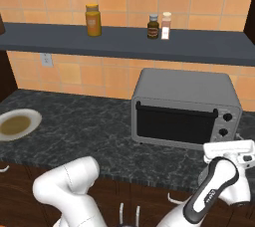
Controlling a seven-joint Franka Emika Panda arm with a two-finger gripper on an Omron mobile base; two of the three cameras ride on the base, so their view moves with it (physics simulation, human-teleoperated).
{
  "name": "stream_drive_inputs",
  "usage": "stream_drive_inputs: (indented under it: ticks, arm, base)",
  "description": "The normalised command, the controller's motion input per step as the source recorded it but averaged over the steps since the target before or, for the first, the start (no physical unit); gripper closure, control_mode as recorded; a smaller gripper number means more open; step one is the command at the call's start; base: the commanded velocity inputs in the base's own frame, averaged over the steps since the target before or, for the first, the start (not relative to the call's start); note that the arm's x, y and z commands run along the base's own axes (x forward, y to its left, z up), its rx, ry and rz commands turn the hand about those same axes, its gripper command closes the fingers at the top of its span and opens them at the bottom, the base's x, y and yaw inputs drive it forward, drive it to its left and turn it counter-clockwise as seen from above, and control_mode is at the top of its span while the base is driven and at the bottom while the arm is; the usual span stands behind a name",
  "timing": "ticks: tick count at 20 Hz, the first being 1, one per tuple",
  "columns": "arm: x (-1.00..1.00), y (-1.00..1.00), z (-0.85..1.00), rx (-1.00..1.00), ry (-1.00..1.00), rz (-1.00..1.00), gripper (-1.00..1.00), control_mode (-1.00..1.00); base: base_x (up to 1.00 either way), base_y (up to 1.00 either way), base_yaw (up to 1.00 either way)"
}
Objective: Pick up the kebab skewer and baguette bread, and place them inside the toaster oven. Close the toaster oven door and start by setting the timer.
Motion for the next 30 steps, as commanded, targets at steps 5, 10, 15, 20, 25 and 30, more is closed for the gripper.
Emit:
stream_drive_inputs:
  ticks: [5, 10, 15, 20, 25, 30]
  arm:
    - [0.04, 0.01, 0.0, 0.0, 0.01, -0.07, -1.0, -1.0]
    - [0.37, 0.0, -0.02, 0.0, 0.02, -0.01, -1.0, -1.0]
    - [0.11, -0.09, -0.11, 0.0, 0.0, 0.0, -1.0, -1.0]
    - [0.0, -0.06, -0.11, 0.0, 0.0, 0.0, -1.0, -1.0]
    - [0.02, 0.0, -0.02, 0.0, 0.0, 0.0, -1.0, -1.0]
    - [0.14, 0.06, 0.0, -0.01, 0.0, 0.0, -1.0, -1.0]
  base:
    - [0.0, 0.0, 0.0]
    - [0.0, 0.0, 0.0]
    - [0.0, 0.0, 0.0]
    - [0.0, 0.0, 0.0]
    - [0.0, 0.0, 0.0]
    - [0.0, 0.0, 0.0]
